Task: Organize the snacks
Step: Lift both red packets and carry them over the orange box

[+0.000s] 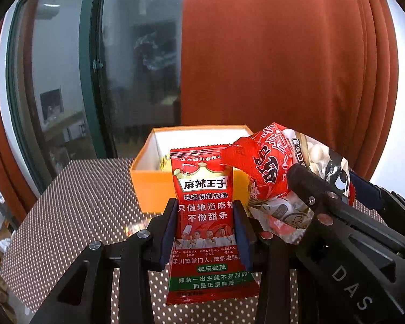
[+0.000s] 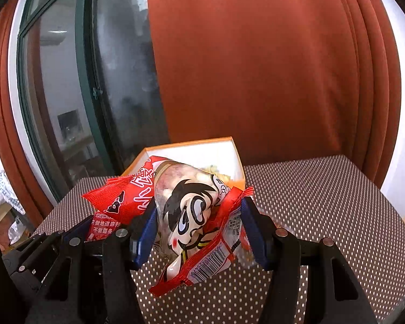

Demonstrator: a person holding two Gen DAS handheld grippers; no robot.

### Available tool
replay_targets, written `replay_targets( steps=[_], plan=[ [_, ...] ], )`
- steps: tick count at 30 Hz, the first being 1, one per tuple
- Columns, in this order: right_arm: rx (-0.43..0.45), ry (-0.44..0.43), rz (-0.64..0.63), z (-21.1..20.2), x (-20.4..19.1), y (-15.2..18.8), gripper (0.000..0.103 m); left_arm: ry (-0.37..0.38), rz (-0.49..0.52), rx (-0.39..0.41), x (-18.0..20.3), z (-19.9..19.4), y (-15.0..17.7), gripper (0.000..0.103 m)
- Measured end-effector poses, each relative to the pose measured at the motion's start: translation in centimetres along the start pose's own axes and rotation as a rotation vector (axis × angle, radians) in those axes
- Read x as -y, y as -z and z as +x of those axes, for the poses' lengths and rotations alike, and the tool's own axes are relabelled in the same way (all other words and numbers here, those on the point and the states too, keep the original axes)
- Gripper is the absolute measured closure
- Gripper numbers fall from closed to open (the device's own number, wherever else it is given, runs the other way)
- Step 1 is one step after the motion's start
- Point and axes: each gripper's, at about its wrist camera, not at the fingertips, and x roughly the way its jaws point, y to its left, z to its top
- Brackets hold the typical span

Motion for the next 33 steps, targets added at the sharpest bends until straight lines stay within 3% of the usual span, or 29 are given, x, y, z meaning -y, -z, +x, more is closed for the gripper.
replay_targets(
  steps=[7,18,27,33],
  plan=[
    [0.048,-0.015,-0.003,1.0,-0.4,-2.4,0.041,-0.007,0.008,0.043,-0.5,0.1,-2.5,0.064],
    [0.095,-0.054,0.04,5.4,-0.4,-5.4,0.041,-0.036,0.021,0.066,-1.6,4.4,-7.0,0.064],
    [0.112,-0.051,0.025,9.2,-0.9,-7.3,0.041,-0.047,-0.001,0.051,-2.5,8.7,-8.6,0.063],
    [0.089,-0.054,0.031,12.7,-1.3,-8.2,0.041,-0.097,-0.011,0.02,-2.8,11.7,-9.1,0.063]
  ],
)
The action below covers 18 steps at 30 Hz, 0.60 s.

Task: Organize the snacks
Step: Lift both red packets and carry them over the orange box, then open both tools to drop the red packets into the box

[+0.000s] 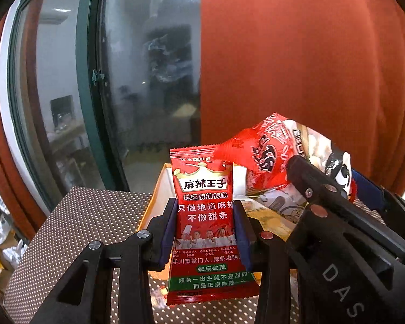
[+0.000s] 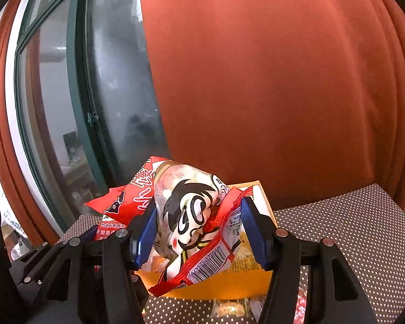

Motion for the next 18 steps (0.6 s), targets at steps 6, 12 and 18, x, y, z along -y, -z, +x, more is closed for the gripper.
replay_targets(
  steps=[6,12,18],
  plan=[
    [-0.028,0.008,0.0,4.2,0.1,-0.5,0.041,-0.025,-0.029,-0.033,-0.2,4.0,-0.4,0.063],
    [-0.067,0.032,0.01,7.4,1.5,0.3,0.041,-0.017,-0.03,-0.081,0.9,8.4,-0.1,0.063],
    [-0.093,0.066,0.001,10.0,2.9,1.2,0.041,-0.03,-0.021,-0.137,1.7,12.5,0.2,0.06]
  ],
)
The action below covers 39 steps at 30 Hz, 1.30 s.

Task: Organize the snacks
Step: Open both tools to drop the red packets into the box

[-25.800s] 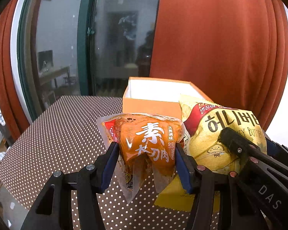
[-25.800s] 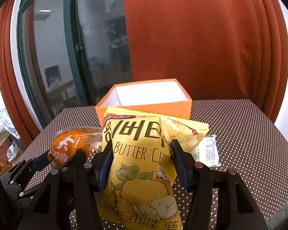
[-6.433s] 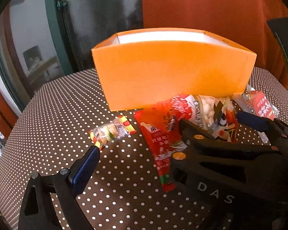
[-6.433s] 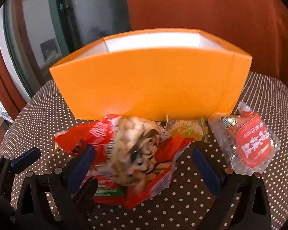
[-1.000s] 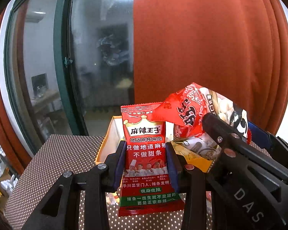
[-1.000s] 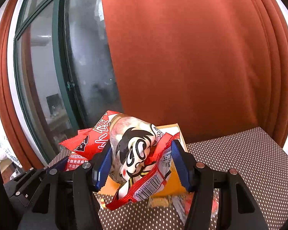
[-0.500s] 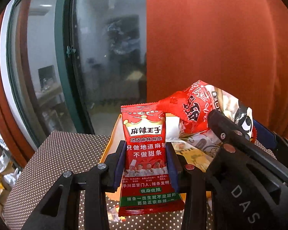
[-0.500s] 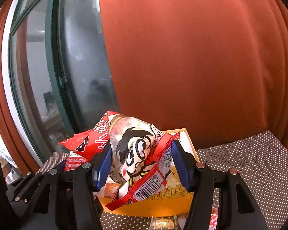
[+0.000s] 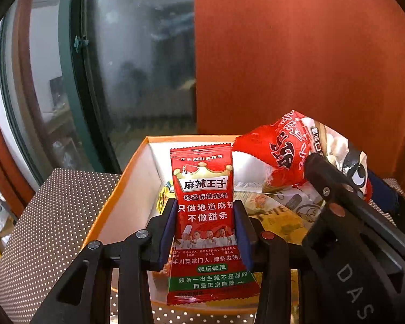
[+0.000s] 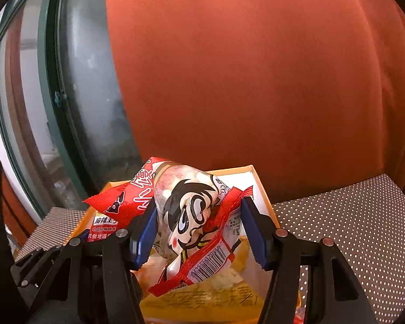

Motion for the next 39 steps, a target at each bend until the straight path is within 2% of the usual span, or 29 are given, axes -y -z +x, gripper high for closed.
replay_targets(
  steps=[4,6,7,8,13,15,19,24,27,28,29,31,34,39],
  plan=[
    [-0.064,-0.032,0.053,2.5,0.6,0.5,0.041,0.016,0.009,-0.081,0.7,2.2,0.3,0.056],
    [-0.087,-0.038,0.062,3.3,0.7,0.8,0.041,0.019,0.008,-0.101,0.6,2.7,0.5,0.046],
    [-0.09,-0.031,0.058,3.5,0.6,0.9,0.041,0.022,0.007,-0.1,0.6,2.9,0.6,0.035],
    [-0.087,-0.026,0.052,3.6,0.5,0.9,0.041,0.022,0.003,-0.097,0.5,2.9,0.6,0.03],
    [-0.067,0.002,0.009,4.3,-0.7,0.9,0.041,0.037,0.006,-0.106,-0.2,2.5,0.9,0.021],
    [-0.072,0.0,0.004,4.3,-0.9,1.0,0.041,0.035,0.009,-0.102,-0.6,2.1,1.0,0.02],
    [-0.068,-0.029,-0.032,4.5,-2.3,0.8,0.041,-0.019,-0.011,-0.109,-2.2,2.0,0.9,0.019],
    [-0.114,-0.088,-0.04,6.2,-3.8,1.0,0.036,-0.07,0.006,-0.108,-3.1,1.9,1.1,0.019],
    [-0.146,-0.056,-0.064,6.9,-4.4,1.5,0.034,-0.059,0.007,-0.113,-3.2,2.1,1.6,0.019],
    [-0.149,-0.043,-0.077,7.0,-4.6,1.6,0.03,-0.048,0.004,-0.113,-3.2,2.1,1.8,0.019],
    [-0.139,-0.036,-0.083,6.9,-4.8,1.6,0.02,-0.037,-0.001,-0.117,-3.3,2.1,1.9,0.019],
    [-0.098,-0.006,-0.095,6.3,-4.9,1.7,0.008,-0.017,-0.009,-0.119,-3.4,1.9,2.0,0.019],
    [-0.061,0.016,-0.104,5.3,-5.0,1.7,0.005,0.004,-0.011,-0.115,-3.4,0.8,2.1,0.019],
    [-0.082,-0.002,-0.09,4.0,-4.8,1.9,0.005,0.036,-0.004,-0.107,-3.2,-1.0,2.5,0.018]
  ],
)
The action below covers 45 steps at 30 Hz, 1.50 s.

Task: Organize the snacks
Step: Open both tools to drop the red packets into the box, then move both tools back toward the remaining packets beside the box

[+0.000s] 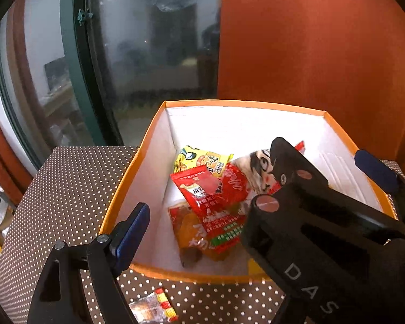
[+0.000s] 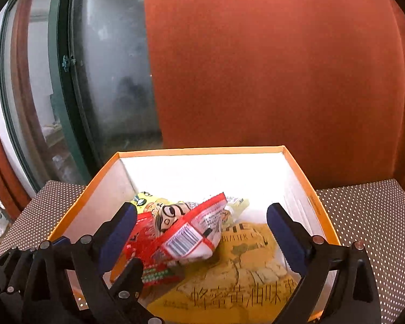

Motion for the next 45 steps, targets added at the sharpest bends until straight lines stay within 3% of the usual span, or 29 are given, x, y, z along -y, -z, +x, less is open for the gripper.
replay_targets(
  steps=[17,29,45],
  plan=[
    [0.077,0.044,-0.077,-9.8,-1.1,0.4,0.005,0.053,0.024,0.103,0.3,-9.2,2.2,0.011],
    [0.122,0.007,-0.069,-17.5,0.1,0.9,0.005,0.048,0.056,0.215,2.2,-17.2,4.8,0.003],
    [0.132,0.053,-0.075,-22.9,3.2,5.0,0.005,0.07,0.087,0.28,5.8,-20.4,10.6,0.001]
  ],
)
